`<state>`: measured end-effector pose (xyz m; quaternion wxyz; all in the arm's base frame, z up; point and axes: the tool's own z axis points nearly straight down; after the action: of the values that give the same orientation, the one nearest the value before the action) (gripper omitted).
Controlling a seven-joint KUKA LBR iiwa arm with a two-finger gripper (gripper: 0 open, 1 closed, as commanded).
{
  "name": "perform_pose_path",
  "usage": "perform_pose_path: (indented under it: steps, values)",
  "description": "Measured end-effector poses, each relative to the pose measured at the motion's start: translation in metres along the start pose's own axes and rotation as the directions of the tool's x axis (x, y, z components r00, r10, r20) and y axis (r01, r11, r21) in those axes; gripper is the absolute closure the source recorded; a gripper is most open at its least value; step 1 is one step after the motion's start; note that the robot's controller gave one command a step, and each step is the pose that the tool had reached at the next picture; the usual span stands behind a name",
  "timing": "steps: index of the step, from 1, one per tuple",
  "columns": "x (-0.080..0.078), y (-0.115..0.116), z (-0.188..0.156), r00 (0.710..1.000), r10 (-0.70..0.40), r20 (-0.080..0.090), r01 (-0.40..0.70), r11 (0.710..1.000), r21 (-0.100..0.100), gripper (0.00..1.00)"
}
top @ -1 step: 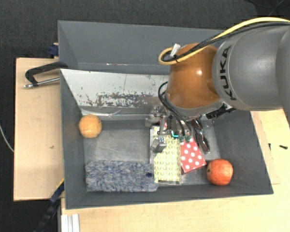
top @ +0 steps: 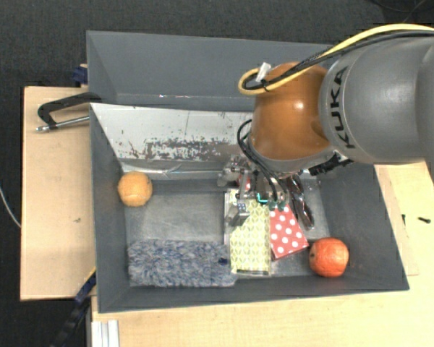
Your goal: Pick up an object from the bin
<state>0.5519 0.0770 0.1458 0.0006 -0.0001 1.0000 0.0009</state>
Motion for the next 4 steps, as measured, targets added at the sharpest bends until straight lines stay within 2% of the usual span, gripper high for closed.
perform_pose_path:
  steps: [1,2,3,4]
  values:
    - [0.016,-0.046,0.022,0.995,-0.102,0.003,0.102,0.995,0.002,0.0]
    - [0.017,-0.053,0.067,0.96,-0.28,0.011,0.28,0.96,0.0,0.0]
    - [-0.035,-0.006,0.068,0.968,-0.253,0.001,0.253,0.968,0.001,1.0]
    - [-0.04,-0.004,0.067,0.968,-0.251,0.028,0.251,0.968,0.002,0.0]
